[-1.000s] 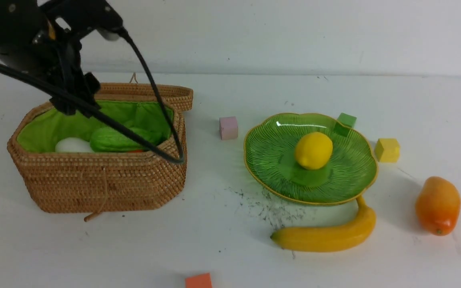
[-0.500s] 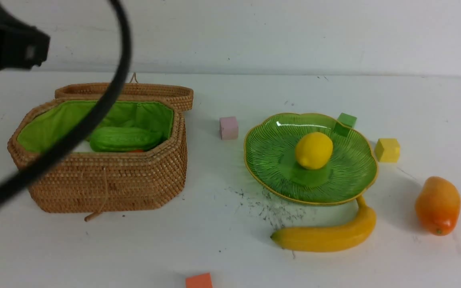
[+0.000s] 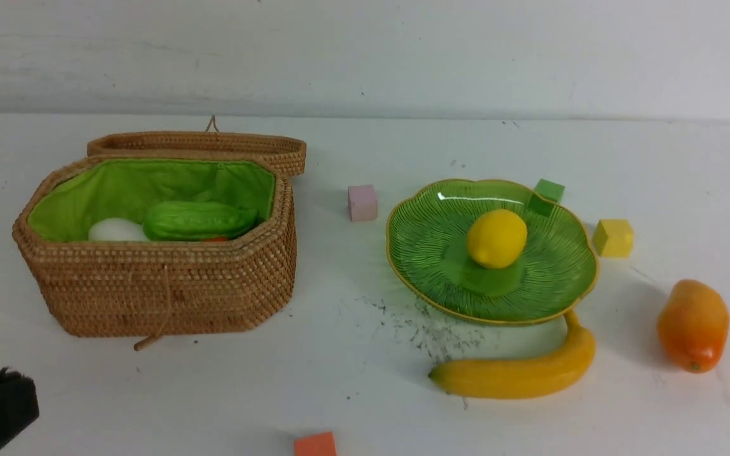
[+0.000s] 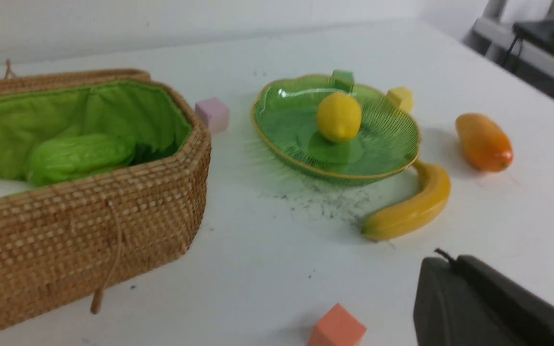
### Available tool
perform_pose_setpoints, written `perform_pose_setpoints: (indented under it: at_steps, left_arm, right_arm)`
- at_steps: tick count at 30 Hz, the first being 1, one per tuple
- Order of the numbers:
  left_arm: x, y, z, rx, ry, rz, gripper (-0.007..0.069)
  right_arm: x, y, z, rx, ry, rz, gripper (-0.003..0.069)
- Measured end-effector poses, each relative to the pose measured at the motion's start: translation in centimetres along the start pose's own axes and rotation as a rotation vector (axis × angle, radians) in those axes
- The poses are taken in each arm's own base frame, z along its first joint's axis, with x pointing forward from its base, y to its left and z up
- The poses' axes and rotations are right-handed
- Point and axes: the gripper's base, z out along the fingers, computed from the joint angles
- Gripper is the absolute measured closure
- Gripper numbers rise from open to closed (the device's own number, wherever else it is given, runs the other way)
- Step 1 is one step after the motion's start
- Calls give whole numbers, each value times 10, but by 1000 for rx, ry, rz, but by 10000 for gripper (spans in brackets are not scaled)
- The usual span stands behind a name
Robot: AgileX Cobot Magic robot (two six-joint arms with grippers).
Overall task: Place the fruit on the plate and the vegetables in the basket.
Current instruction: Use the right arm to grab a banana and put it into the right plate
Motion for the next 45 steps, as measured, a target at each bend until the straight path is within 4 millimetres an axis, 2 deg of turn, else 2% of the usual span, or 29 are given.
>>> perform_pose_setpoints:
  at_steps: [1,2,4,5,9,14,18,20,21,22,27,30,39,45]
  left_arm:
    - [3,-1,-2,11,-14,-1,638]
    - [3,-1,-2,13,-14,-2,638]
    - [5,-4,-7,35,-38,1,638]
    - [6,-4,-7,39,-42,3,638]
    - [7,-6,-9,59,-46,26,638]
    - [9,-9,-9,85,-17,14,638]
    - [13,-11,-9,111,27,13,638]
    - [15,-12,-9,118,42,20,638]
    - [15,-12,-9,119,43,20,638]
    - [15,-12,-9,122,48,22,638]
    - [16,-12,-9,123,51,24,638]
    - [16,-12,-9,123,51,25,638]
    - [16,-12,-9,126,58,26,638]
    - [16,-12,-9,126,58,26,638]
  right_arm:
    - [-2,-2,8,-4,26,-19,423]
    - [-2,-2,8,-4,26,-19,423]
    - [-8,-7,35,-19,103,-65,423]
    - [-9,-8,40,-22,116,-76,423]
    - [-11,-22,104,-51,305,-161,419]
    - [1,-39,168,-77,507,-288,400]
    - [17,-53,220,-110,625,-354,329]
    - [22,-58,238,-110,643,-390,282]
    - [22,-58,240,-108,644,-392,277]
    - [27,-62,255,-103,651,-420,232]
    - [37,-68,282,-104,660,-470,135]
    - [43,-70,295,-117,667,-502,118]
    - [56,-78,321,-94,687,-586,118]
    - [64,-80,335,-96,698,-600,179]
